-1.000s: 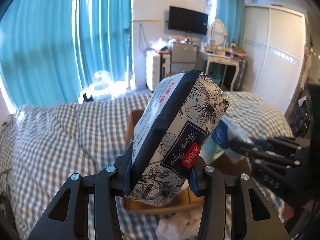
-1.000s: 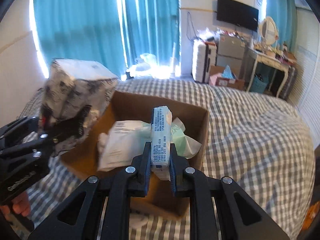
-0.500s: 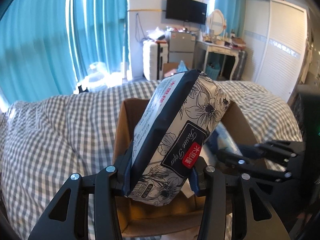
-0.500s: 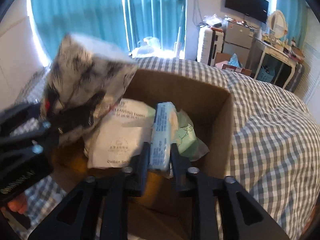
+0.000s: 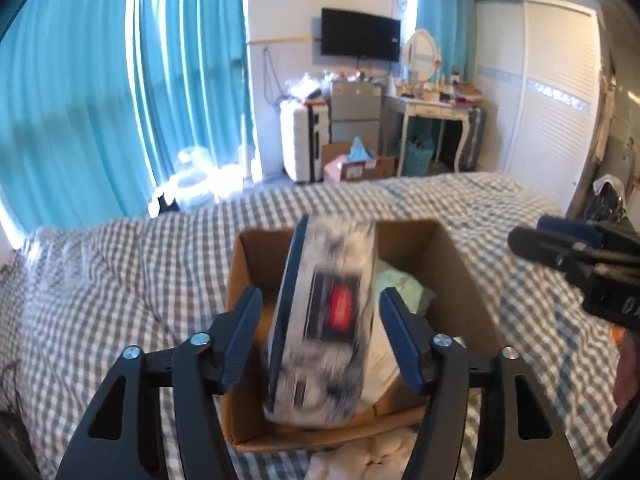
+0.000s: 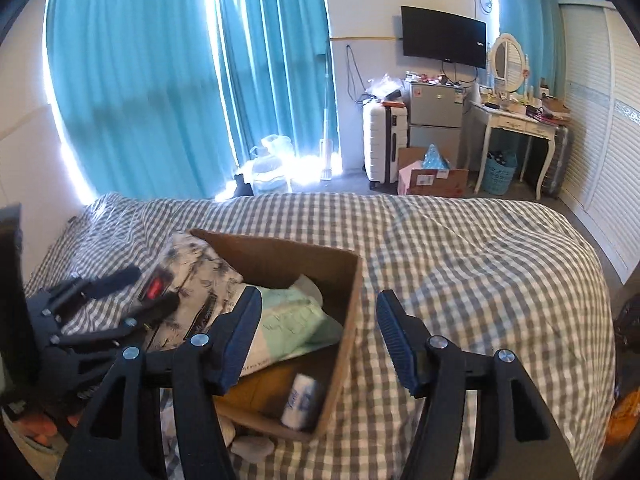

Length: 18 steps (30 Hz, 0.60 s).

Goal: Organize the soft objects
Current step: 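Lower the tissue pack and blue packet into the box and open both grippers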

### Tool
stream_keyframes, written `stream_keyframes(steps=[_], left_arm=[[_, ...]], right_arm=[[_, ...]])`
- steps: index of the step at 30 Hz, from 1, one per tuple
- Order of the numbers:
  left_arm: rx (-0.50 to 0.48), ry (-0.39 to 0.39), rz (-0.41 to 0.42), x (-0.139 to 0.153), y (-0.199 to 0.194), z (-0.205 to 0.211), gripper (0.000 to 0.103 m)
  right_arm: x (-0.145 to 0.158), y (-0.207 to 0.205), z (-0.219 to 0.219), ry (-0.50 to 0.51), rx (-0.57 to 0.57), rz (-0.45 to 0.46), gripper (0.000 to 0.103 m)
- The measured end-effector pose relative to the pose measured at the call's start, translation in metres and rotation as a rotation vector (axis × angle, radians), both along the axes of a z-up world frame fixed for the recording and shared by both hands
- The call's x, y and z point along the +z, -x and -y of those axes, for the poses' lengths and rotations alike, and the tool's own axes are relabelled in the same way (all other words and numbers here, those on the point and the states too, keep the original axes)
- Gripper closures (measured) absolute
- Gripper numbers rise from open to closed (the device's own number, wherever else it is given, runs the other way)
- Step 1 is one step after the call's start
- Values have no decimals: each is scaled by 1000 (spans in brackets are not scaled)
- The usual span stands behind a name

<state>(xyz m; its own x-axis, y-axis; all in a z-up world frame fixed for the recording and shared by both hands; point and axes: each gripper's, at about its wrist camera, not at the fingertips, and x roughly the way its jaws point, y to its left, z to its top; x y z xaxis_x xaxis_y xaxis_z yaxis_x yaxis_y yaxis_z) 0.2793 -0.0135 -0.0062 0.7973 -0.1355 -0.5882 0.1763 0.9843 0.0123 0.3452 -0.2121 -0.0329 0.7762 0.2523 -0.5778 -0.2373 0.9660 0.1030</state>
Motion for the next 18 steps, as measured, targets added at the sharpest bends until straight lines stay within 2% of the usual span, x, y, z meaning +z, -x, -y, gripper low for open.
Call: stream_keyframes(steps=[4,6,9,12,14,18], left_arm=[[-3,-12,55,25,19,1,38],[-2,-9,71,35,30,-1,38],[8,-12,95,48,52,-6,37],[15,-15,110,54,74,-13,35],[32,-9,125,56,90,-18,28],[50,-15,117,49,114,-30,27]], right_arm=[[9,24,6,7,-8,13,42],[16,36,10,7,-7,27,31],[29,58,13,7,3,52,26],[41,81,13,9,21,75,15],[45,96,11,12,37,82,12],[40,124,-2,54,80,76,9]])
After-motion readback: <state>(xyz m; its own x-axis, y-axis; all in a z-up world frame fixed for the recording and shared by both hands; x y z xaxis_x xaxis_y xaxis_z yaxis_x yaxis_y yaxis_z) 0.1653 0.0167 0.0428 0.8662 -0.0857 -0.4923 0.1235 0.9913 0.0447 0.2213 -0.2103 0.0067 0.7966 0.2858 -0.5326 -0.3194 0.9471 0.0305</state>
